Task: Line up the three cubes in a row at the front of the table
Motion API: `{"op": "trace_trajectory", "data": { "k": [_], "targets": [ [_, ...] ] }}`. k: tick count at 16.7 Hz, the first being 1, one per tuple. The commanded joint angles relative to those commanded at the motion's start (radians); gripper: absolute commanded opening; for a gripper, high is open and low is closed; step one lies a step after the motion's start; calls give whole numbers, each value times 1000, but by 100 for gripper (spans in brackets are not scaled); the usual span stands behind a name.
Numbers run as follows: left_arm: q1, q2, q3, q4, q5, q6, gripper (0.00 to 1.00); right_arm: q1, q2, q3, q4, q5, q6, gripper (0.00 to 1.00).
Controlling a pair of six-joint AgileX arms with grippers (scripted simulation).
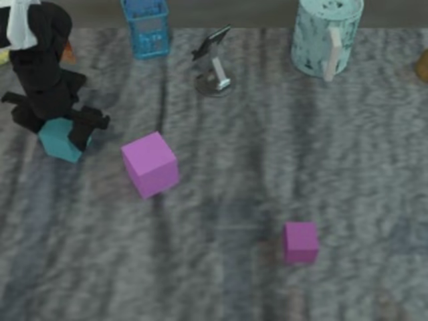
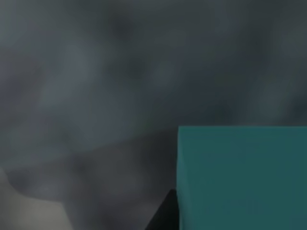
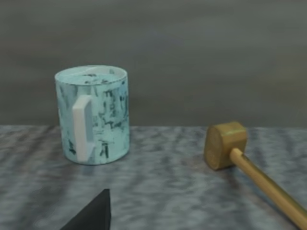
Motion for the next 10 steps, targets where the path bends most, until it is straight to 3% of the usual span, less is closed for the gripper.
{"op": "trace_trajectory", "data": {
  "k": [3,10],
  "targets": [
    [0,0,0,0,0,0,2,0,0,0,0,0,0,100],
    [0,0,0,0,0,0,0,0,0,0,0,0,0,100]
  ]
}}
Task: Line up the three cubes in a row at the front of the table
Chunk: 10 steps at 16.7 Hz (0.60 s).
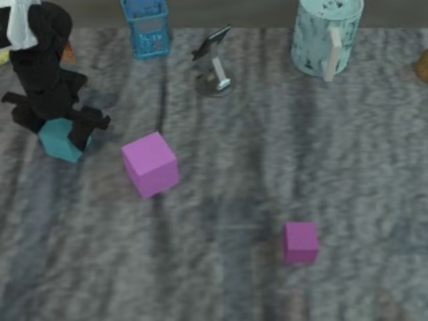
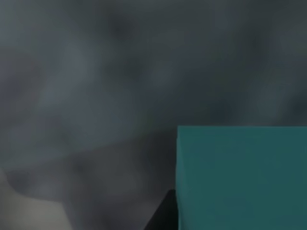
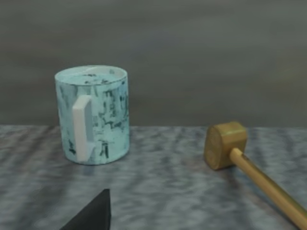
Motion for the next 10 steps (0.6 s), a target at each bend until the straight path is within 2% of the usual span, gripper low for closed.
{"op": "trace_trajectory", "data": {
  "k": [4,10],
  "targets": [
    [1,-23,20,-24,4,-1,0,0,0,0,0,0,0,100],
    [18,-71,164,-225,4,-4,0,0,0,0,0,0,0,100]
  ]
}}
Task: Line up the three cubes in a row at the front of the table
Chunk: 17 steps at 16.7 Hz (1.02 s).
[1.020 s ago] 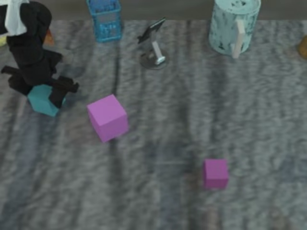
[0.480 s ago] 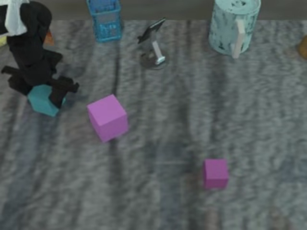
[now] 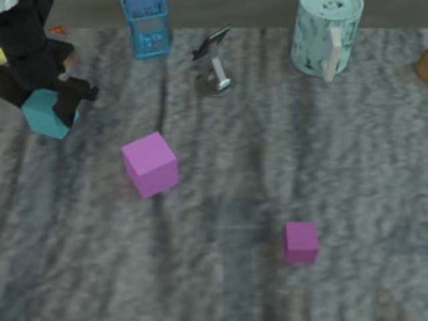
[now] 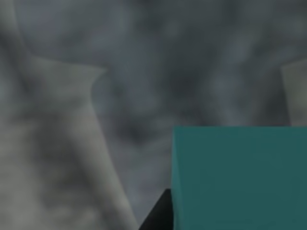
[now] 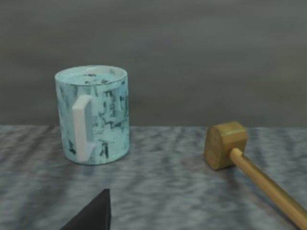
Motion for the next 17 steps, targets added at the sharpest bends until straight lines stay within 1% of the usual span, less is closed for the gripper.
{"op": "trace_trajectory", "data": {
  "k": [6,9,11,13,17],
  "targets": [
    [-6,-6,14,-16,-1,0,0,0,0,0,0,0,0,100],
    [-62,-11,10,-17,-3,-64,0,0,0,0,0,0,0,100],
    [-134,-23,-3,-16,-5,-158,0,0,0,0,0,0,0,100],
    [-225,-39,-26,-16,-8,-295,0,0,0,0,0,0,0,100],
    [-444,-83,-96,-15,-10,-652,0,0,0,0,0,0,0,100]
  ]
}}
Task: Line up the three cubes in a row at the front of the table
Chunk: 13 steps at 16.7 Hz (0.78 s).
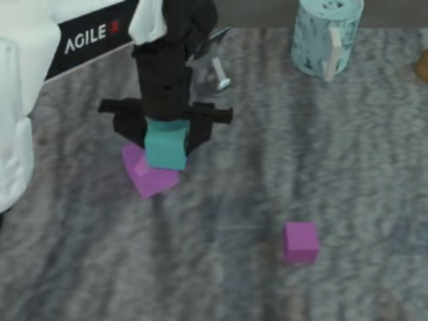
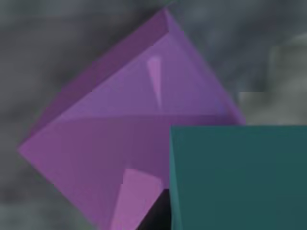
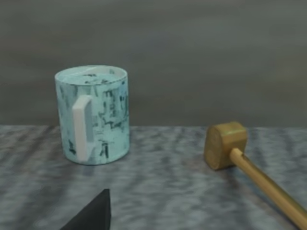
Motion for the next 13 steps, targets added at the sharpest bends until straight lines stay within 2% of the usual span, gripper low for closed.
{"op": "trace_trajectory", "data": {
  "k": [3,6,9,13],
  "targets": [
    [-162,-41,-55,7,-2,-257,0,0,0,0,0,0,0,100],
    [-291,-86,-99,21,-7,-426,0,0,0,0,0,0,0,100],
    [-355,-117,-123,34,-11,-499,0,0,0,0,0,0,0,100],
    [-354,-115,-121,33,-11,-500,0,0,0,0,0,0,0,100]
  ]
}}
